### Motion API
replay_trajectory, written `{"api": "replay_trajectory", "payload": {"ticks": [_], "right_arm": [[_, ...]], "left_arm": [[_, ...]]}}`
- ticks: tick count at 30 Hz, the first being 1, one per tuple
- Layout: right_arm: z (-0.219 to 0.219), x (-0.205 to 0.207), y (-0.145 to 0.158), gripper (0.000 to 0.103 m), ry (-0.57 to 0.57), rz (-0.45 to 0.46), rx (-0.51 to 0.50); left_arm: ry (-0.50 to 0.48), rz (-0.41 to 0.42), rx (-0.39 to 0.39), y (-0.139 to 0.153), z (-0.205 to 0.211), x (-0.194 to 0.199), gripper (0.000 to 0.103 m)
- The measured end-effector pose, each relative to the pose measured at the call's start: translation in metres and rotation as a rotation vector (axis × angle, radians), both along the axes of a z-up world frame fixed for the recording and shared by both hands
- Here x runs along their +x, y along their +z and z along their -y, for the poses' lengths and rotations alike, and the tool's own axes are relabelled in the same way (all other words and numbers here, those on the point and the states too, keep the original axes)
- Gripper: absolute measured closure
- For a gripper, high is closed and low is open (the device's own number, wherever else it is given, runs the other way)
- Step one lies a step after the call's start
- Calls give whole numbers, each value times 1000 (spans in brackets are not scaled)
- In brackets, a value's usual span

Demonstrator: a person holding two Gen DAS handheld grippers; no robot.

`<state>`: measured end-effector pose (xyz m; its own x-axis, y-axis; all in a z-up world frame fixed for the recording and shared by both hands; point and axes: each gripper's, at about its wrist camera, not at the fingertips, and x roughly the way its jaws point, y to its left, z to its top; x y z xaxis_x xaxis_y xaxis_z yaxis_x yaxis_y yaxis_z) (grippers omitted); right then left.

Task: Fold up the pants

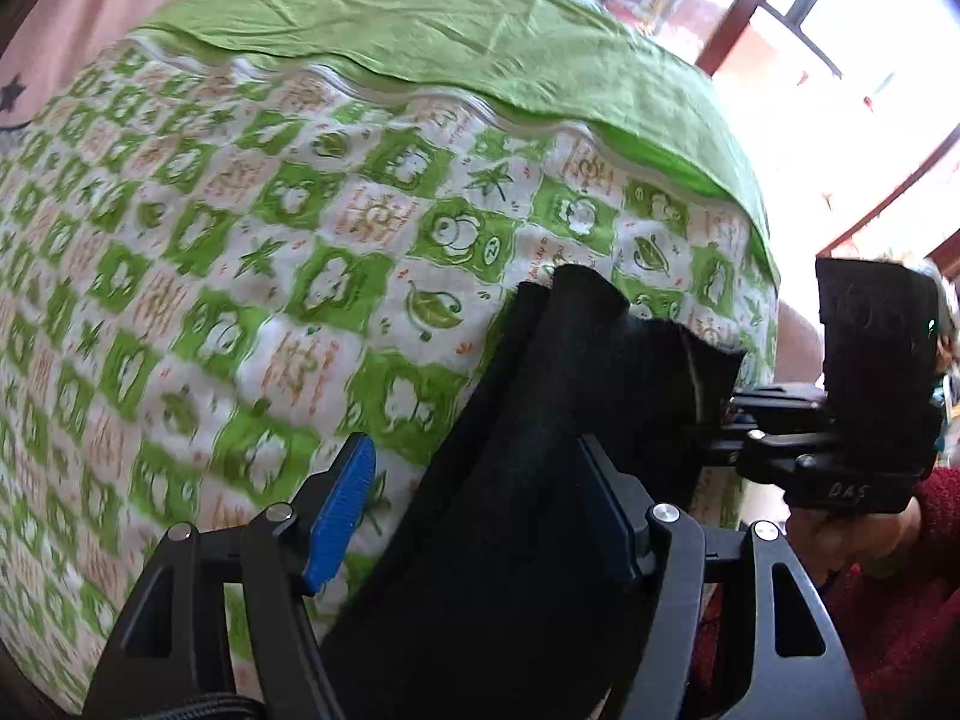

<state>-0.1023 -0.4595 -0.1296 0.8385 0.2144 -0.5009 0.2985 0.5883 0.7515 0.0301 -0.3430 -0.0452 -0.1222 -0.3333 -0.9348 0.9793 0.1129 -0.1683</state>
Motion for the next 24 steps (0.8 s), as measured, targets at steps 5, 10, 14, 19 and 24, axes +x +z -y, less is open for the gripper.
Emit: {"api": "replay_trajectory", "payload": {"ticks": [5,10,14,19,24], "right_arm": [[-4,1,4,91,19,6,-44],[-4,0,3,88,59,22,-46],[-12,4,7,85,68,14,-83],[-19,3,26,88,105,74,-97],[-39,9,61,88,193,180,-129]], "left_arm": [[-56,-52,38,-17,25,-4,59],[-63,-130,-23,-14,32,-3,89],[-35,-123,-66,-8,27,-3,92],[15,-118,-165,27,-8,-4,93],[81,-97,-272,71,-53,-3,93]]}}
